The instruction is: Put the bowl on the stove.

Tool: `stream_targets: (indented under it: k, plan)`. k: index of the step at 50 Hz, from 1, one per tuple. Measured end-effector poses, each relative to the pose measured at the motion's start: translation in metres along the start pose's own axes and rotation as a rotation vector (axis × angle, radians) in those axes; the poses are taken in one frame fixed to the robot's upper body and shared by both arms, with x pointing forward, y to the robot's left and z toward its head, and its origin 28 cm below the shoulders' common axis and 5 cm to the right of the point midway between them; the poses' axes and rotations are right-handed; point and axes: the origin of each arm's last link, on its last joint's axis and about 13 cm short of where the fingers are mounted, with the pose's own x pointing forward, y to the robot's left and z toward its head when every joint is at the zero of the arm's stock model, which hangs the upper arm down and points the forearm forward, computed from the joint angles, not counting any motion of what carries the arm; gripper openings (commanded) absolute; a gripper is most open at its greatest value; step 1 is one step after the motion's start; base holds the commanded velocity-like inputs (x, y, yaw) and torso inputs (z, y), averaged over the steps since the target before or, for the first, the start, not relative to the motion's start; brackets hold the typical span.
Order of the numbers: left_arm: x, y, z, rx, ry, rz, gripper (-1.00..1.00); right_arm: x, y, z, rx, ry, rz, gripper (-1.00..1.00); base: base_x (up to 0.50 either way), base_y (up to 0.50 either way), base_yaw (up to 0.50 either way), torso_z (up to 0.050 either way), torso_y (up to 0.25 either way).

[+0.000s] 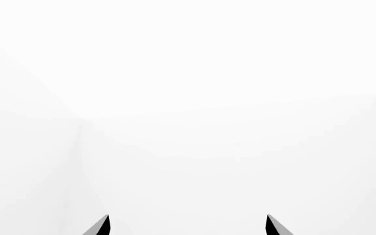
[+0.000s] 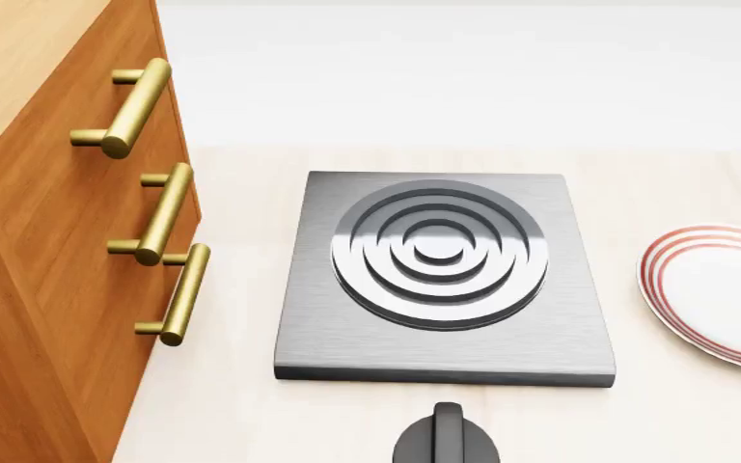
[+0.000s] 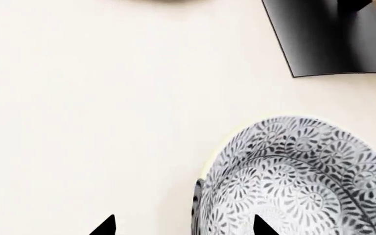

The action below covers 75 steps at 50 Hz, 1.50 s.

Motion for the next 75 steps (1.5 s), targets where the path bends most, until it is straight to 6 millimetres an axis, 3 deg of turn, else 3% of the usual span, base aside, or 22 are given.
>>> stream_targets:
  k: [16, 17, 32, 40, 75]
  plan:
    - [0.000, -0.001, 0.000, 0.000, 0.000, -0.002, 1.00, 0.002, 0.001, -0.010, 0.001, 0.011, -0.014, 1.00, 0.00, 0.00, 0.00, 0.000, 0.000]
    - [0.000, -0.001, 0.000, 0.000, 0.000, -0.002, 1.00, 0.002, 0.001, -0.010, -0.001, 0.008, -0.016, -1.00, 0.00, 0.00, 0.00, 0.000, 0.000]
    - [0.000, -0.001, 0.000, -0.001, 0.000, -0.002, 1.00, 0.000, -0.003, -0.006, -0.041, -0.052, -0.145, -1.00, 0.00, 0.00, 0.00, 0.000, 0.000]
    - [0.000, 0.000, 0.000, -0.002, 0.000, -0.002, 1.00, -0.005, -0.003, 0.007, -0.078, -0.095, -0.112, -1.00, 0.00, 0.00, 0.00, 0.000, 0.000]
    - [0.000, 0.000, -0.001, -0.002, 0.002, 0.001, 1.00, -0.031, 0.023, 0.127, -0.274, -0.428, 0.103, -1.00, 0.00, 0.00, 0.00, 0.000, 0.000]
